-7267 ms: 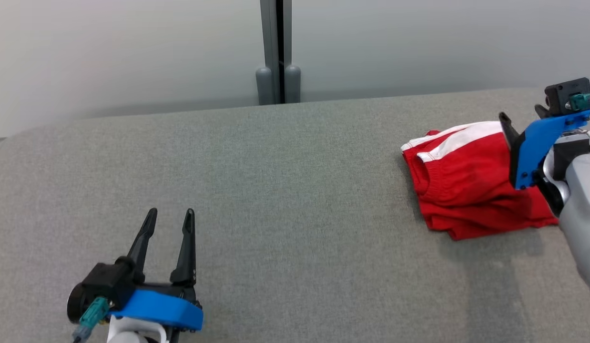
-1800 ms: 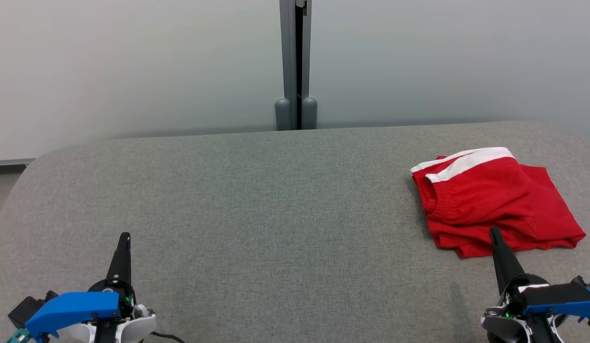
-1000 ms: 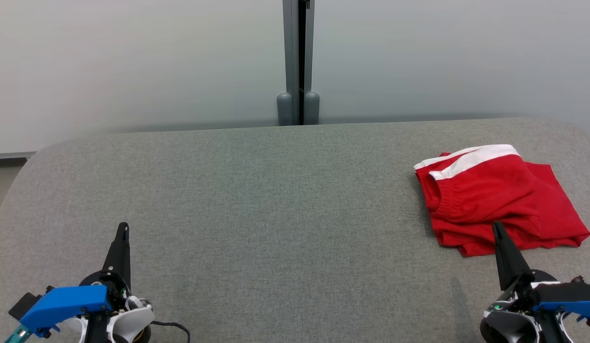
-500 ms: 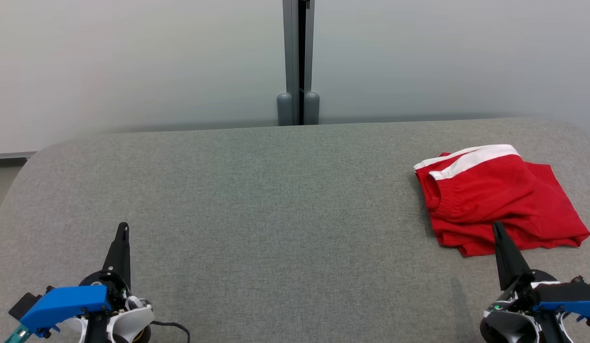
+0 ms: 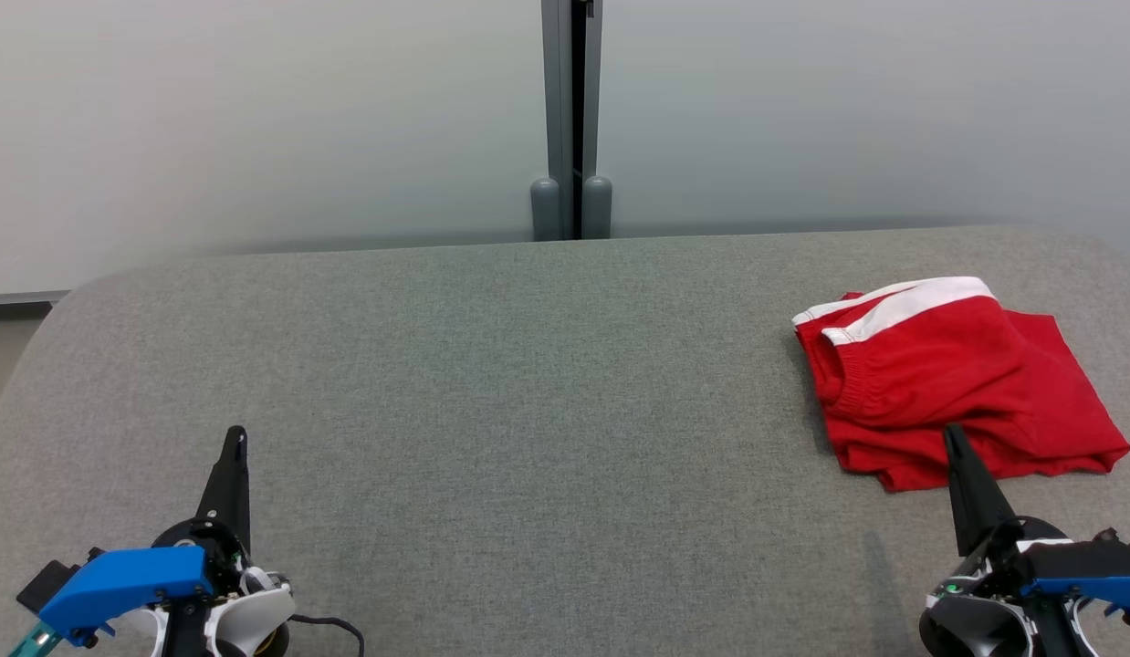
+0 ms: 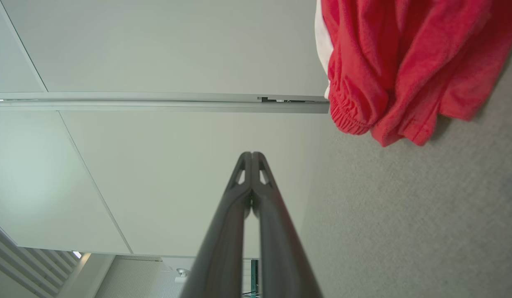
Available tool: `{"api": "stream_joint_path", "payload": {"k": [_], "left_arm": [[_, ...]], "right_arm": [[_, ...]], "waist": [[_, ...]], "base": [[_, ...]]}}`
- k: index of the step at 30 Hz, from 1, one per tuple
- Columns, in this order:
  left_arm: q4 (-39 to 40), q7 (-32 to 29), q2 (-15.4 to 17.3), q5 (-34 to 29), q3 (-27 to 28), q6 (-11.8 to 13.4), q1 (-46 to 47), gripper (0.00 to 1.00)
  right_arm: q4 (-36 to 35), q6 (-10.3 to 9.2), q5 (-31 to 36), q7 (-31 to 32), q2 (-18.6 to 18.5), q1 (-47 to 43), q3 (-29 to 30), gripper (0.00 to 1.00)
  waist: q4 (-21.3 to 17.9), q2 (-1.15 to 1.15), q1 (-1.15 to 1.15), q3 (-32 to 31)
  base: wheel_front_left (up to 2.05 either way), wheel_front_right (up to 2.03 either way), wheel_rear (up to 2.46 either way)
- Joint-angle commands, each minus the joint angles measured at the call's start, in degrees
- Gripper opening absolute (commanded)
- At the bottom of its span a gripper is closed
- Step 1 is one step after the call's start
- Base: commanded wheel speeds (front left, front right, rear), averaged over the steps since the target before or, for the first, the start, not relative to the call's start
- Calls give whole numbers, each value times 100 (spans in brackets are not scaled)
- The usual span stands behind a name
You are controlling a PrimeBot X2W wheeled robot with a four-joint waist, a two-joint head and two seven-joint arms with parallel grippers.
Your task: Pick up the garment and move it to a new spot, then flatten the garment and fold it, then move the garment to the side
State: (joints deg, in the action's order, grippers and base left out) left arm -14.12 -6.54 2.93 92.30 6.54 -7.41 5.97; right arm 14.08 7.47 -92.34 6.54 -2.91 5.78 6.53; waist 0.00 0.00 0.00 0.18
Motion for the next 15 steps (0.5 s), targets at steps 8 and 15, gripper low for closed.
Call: {"api": "stream_joint_path", "payload": {"k": [8, 15], "left_arm": [[24, -21, -12, 20, 8, -14, 55, 0], [24, -21, -12, 21, 8, -14, 55, 0]], "right_arm": [[-19, 4, -14, 20, 6, 80, 12, 0], [-19, 4, -15, 20, 6, 80, 12, 0]], "waist": [[0, 0, 0, 0], [0, 0, 0, 0]], "base": [[0, 0, 0], [0, 0, 0]]}}
